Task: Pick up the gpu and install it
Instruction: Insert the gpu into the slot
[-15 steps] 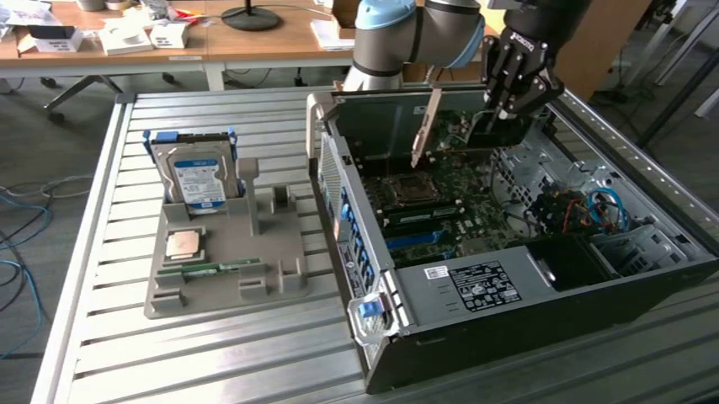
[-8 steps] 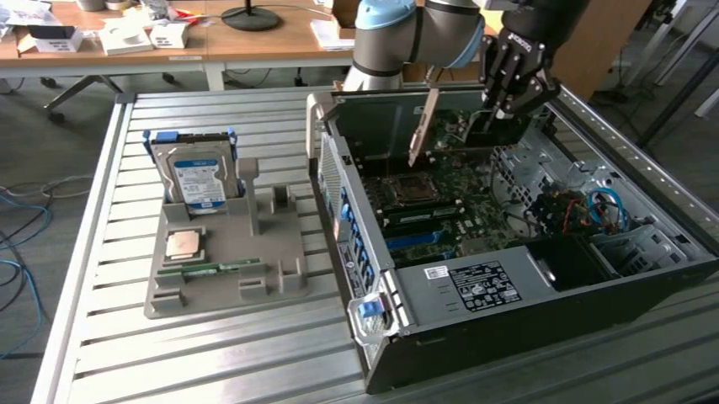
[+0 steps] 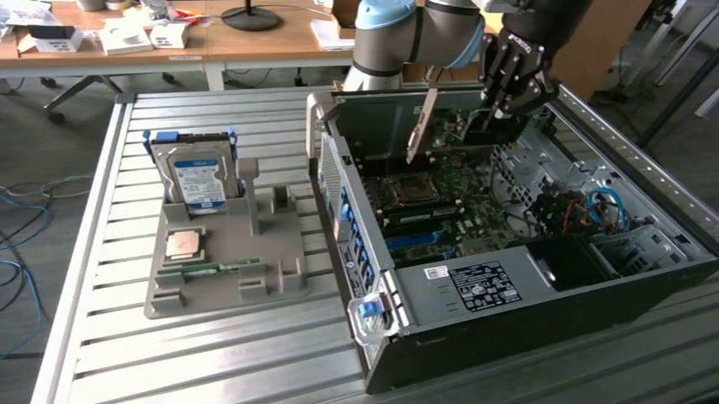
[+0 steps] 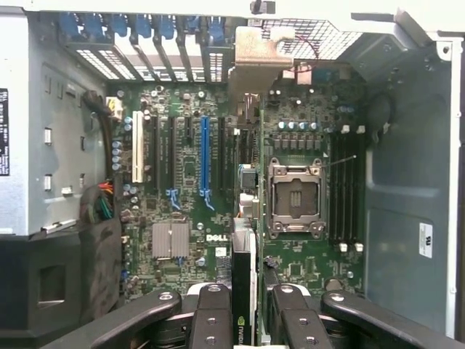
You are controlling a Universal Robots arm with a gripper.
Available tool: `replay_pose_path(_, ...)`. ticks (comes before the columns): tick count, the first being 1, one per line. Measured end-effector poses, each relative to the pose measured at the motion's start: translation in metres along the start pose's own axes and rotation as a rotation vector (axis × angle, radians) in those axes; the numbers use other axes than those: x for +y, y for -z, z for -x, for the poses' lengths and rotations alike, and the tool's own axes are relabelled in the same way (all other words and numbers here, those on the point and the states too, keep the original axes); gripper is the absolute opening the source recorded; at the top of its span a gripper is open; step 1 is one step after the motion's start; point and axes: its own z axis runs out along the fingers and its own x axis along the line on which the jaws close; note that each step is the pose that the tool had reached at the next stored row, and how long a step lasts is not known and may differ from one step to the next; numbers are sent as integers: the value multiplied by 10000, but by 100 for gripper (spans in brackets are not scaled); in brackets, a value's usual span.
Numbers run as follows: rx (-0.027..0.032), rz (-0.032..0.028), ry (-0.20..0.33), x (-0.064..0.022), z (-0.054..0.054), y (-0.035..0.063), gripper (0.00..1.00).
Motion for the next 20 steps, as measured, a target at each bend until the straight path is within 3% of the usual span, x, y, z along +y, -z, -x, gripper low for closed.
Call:
replay_pose_path(2, -55, 0, 1, 1, -4, 0, 26)
replay_pose_path(20, -60, 1, 3, -1, -44, 1, 26)
